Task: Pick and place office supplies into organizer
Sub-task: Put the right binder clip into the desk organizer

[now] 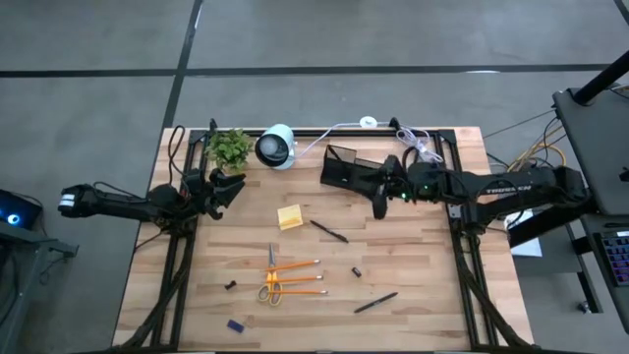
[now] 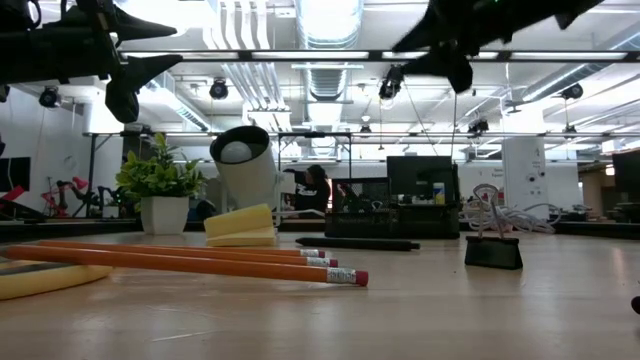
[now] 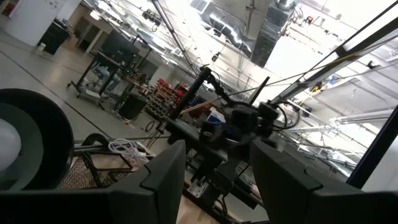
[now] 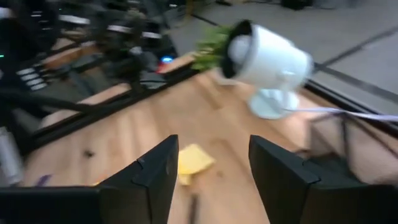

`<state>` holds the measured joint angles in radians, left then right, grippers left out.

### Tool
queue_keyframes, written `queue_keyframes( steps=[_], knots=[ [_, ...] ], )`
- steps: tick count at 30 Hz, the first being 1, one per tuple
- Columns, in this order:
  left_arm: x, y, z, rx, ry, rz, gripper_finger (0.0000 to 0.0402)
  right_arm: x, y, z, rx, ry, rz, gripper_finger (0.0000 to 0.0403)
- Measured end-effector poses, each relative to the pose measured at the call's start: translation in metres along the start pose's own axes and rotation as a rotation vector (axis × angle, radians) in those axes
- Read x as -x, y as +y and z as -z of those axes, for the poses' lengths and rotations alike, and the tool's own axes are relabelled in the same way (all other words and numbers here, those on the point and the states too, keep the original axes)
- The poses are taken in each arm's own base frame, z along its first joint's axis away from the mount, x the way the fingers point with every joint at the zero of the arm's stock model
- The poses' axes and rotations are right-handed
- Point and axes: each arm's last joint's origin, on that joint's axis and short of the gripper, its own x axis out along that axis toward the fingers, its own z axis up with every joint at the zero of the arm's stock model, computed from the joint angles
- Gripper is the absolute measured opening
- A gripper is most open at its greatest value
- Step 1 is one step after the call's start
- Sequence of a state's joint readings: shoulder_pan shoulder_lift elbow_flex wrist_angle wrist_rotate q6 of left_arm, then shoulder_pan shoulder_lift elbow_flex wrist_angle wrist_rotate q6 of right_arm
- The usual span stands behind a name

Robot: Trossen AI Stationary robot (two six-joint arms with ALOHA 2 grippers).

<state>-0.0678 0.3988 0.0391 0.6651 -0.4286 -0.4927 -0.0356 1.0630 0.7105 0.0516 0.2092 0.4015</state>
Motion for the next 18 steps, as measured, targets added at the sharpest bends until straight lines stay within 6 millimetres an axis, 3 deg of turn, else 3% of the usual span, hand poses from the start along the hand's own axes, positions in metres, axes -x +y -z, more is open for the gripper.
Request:
queue_keyframes(
  steps=[7,14,18],
  knots=[
    [0.000,0.000,0.000,0.002,0.000,0.000,0.0167,0.012,0.034,-0.005,0.039,0.077,-0.102,0.0201],
    [0.000,0.000,0.000,0.025,0.001,0.000,0.0167,0.027,0.048,-0.004,-0.032,0.257,-0.068,0.0203],
    [0.000,0.001,0.001,0.019,0.010,-0.006,0.0167,0.034,0.054,-0.004,-0.095,0.271,-0.024,0.0203]
  ],
)
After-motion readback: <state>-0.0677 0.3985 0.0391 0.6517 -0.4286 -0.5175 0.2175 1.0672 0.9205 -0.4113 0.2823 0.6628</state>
